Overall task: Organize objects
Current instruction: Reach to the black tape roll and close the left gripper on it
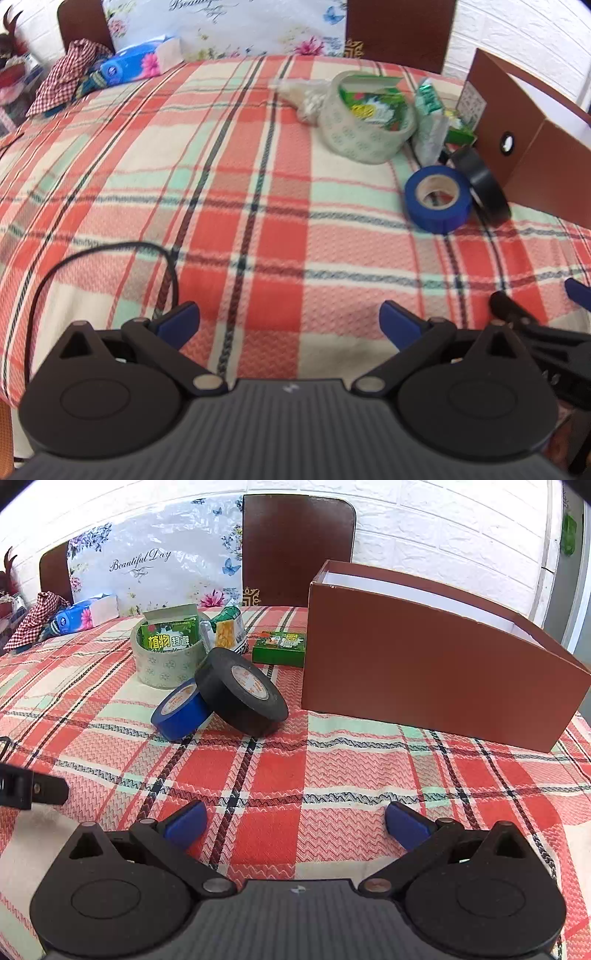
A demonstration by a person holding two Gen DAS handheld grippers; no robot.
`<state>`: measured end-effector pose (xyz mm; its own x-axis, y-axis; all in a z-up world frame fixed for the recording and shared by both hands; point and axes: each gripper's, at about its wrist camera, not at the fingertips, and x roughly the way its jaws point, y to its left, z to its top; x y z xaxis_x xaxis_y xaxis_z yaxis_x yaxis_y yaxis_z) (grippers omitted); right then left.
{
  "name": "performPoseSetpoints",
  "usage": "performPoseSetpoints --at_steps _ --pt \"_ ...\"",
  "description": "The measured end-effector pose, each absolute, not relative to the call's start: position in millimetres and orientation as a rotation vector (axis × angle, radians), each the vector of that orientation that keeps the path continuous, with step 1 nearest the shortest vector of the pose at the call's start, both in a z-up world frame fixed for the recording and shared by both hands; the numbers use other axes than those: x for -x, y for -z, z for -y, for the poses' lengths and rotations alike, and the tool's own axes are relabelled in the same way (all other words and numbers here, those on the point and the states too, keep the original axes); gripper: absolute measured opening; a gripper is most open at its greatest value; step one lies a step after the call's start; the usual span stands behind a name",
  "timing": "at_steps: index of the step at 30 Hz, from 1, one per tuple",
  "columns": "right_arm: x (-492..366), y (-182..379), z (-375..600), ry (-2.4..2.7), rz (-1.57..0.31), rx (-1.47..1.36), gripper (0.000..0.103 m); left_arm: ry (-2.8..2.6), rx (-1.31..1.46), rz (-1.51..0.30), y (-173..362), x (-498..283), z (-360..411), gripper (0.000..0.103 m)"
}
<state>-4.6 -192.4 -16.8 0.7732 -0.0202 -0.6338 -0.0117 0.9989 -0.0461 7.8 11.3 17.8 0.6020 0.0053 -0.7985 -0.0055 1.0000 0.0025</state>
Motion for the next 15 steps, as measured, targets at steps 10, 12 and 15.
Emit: performPoseSetpoints --at_steps 10,12,15 --pt "7 18 195 -0.013 -0.675 0.043 0.103 0.003 -0.019 -0.906 -29 -11 4 0.103" --pt "7 18 195 -0.015 -0.673 0.042 0.103 0.002 -0.021 -0.908 -28 -11 4 0.103" --pt "7 18 195 -0.018 -0.672 0.043 0.103 0.0 -0.022 -0.912 -28 -12 4 0.103"
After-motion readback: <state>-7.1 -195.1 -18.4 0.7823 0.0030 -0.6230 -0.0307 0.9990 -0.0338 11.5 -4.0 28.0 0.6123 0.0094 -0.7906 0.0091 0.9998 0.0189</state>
